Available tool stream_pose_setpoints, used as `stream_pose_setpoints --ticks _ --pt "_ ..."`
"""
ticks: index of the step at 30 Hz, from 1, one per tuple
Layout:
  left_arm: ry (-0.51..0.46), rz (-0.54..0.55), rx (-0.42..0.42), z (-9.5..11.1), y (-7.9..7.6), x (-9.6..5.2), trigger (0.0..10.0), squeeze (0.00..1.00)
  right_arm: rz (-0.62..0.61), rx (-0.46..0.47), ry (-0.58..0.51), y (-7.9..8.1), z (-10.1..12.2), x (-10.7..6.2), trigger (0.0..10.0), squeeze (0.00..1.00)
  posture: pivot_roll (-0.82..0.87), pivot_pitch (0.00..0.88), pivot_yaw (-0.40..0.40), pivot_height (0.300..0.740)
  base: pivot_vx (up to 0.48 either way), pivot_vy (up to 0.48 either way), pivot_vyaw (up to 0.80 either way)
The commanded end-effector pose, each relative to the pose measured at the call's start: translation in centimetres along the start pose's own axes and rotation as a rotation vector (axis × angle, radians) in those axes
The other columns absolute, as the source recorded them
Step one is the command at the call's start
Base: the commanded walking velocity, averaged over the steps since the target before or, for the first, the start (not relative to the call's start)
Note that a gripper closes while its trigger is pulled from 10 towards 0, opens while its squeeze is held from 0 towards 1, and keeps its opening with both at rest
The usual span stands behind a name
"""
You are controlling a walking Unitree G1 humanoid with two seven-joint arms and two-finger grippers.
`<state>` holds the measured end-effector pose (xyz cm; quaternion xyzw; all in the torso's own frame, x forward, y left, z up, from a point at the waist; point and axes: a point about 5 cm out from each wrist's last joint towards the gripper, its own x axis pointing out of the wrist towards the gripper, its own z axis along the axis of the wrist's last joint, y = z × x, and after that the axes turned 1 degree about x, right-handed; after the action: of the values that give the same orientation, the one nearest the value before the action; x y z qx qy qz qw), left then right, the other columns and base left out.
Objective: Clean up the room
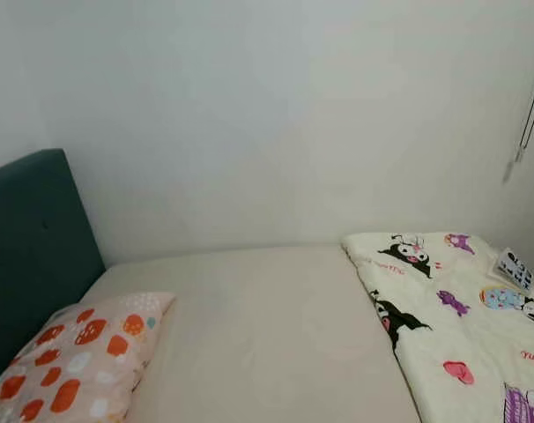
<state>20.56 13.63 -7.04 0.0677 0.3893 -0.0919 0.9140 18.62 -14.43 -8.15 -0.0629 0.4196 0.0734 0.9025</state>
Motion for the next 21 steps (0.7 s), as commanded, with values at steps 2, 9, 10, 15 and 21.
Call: stream_pose_setpoints --ticks 2,9,10,15,21 --pt "0.025 -0.003 0.005 -0.56 -0.21 -0.06 10.0 0.00 -0.018 0.060 0.018 -0.18 -0.33 -0.03 10.0 0.00 -0.01 0.006 0.017 0.740 0.000 0.000 0.00" --pt "0.049 -0.036 0.045 -1.01 -0.69 -0.10 10.0 0.00 -0.050 0.093 0.023 -0.73 -0.65 -0.12 10.0 0.00 -0.01 0.002 0.019 0.740 0.000 0.000 0.00" --pt "0.049 -0.036 0.045 -1.01 -0.69 -0.10 10.0 0.00 -0.050 0.093 0.023 -0.73 -0.65 -0.12 10.0 0.00 -0.01 0.002 0.019 0.740 0.000 0.000 0.00" --pt "0.048 -0.028 0.049 -0.96 -0.70 -0.06 10.0 0.00 -0.038 0.077 0.023 -0.63 -0.65 -0.09 10.0 0.00 -0.01 0.013 0.016 0.740 0.000 0.000 0.00" --pt "0.044 -0.021 0.044 -0.87 -0.55 -0.05 10.0 0.00 -0.043 0.080 0.000 -0.64 -0.20 -0.01 10.0 0.00 -0.01 0.012 0.016 0.740 0.000 0.000 0.00"
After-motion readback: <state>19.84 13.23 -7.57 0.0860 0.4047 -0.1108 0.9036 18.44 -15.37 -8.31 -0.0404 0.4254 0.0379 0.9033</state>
